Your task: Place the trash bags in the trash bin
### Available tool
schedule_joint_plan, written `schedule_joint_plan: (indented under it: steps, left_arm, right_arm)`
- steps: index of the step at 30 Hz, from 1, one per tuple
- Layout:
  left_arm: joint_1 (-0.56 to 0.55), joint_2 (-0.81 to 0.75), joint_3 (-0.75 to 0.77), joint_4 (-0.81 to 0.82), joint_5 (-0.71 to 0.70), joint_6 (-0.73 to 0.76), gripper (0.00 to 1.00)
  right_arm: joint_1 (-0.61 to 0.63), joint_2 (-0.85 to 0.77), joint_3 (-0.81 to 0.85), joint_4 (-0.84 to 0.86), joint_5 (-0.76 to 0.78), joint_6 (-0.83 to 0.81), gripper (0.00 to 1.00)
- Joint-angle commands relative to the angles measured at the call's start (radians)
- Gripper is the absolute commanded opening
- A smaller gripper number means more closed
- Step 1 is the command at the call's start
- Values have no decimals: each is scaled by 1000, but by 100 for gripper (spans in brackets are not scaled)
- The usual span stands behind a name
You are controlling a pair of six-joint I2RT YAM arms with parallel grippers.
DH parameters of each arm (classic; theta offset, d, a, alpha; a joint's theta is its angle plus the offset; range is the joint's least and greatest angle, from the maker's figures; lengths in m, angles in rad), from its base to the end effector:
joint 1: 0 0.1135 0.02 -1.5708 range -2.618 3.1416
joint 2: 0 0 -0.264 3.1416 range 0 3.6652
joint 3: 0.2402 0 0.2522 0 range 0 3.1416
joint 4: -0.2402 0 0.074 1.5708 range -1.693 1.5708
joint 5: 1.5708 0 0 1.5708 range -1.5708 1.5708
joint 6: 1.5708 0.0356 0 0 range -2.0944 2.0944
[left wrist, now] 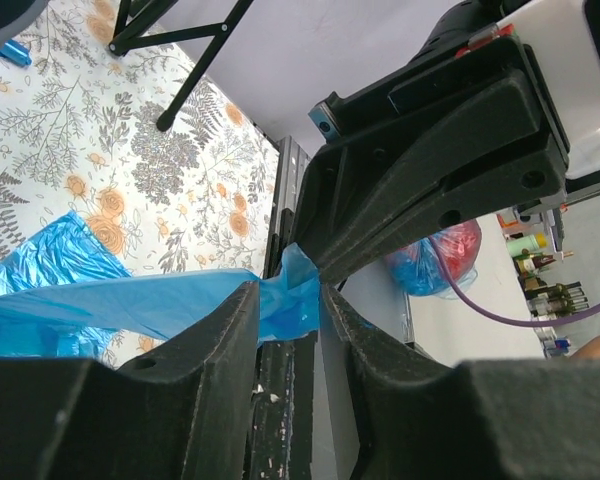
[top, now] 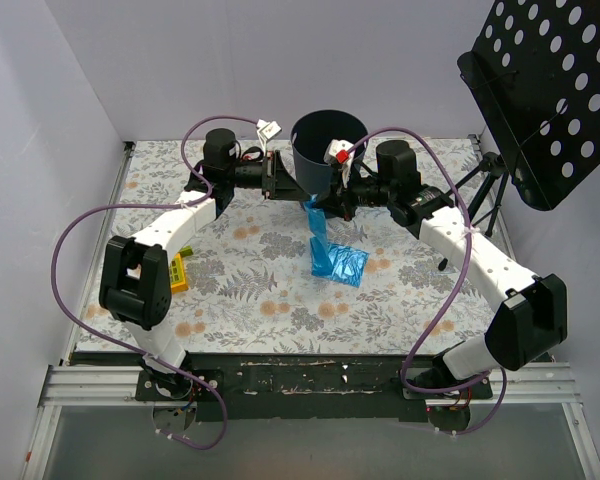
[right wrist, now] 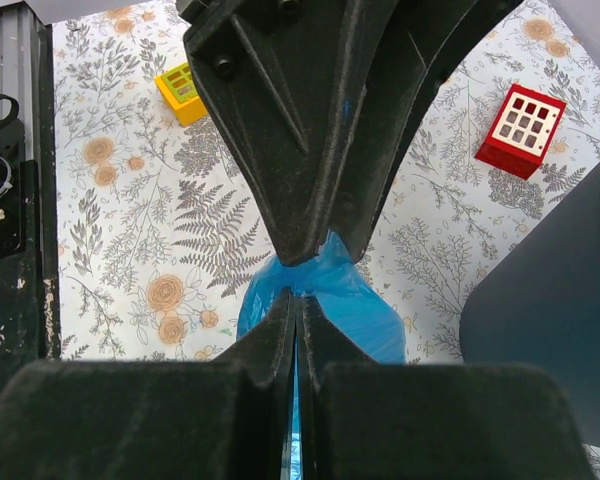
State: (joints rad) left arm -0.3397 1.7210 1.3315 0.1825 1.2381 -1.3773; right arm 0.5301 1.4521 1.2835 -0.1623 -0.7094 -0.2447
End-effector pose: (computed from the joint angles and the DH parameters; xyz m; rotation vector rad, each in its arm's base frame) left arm 0.3590 -0.1626 0.3194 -0.0128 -2.2868 2.1381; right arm 0.2780 0.1898 0.3609 -1.1496 1.5253 0.8644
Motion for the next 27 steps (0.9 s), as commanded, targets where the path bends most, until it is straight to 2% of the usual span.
schedule_joint_plan:
  steps: [1, 10, 11, 15, 17, 27]
  left_arm:
    - [-10, 5, 43, 11, -11, 4, 29]
    - [-28, 20, 67, -18, -40, 27, 30]
    - [-28, 23, 72, -17, -39, 29, 27]
    - [-28, 26, 74, -24, -37, 38, 6]
    - [-28, 23, 69, -26, -31, 41, 0]
    - [16, -23, 34, -66, -19, 52, 0]
  right_arm:
    - [-2, -6, 34, 21, -13, -13, 1]
    - [5, 5, 39, 21, -6, -13, 1]
    - [5, 7, 39, 21, -4, -16, 1]
    - [5, 5, 37, 20, 2, -18, 1]
    - [5, 4, 36, 20, 11, -18, 1]
    - [-1, -27, 11, -11, 73, -31, 1]
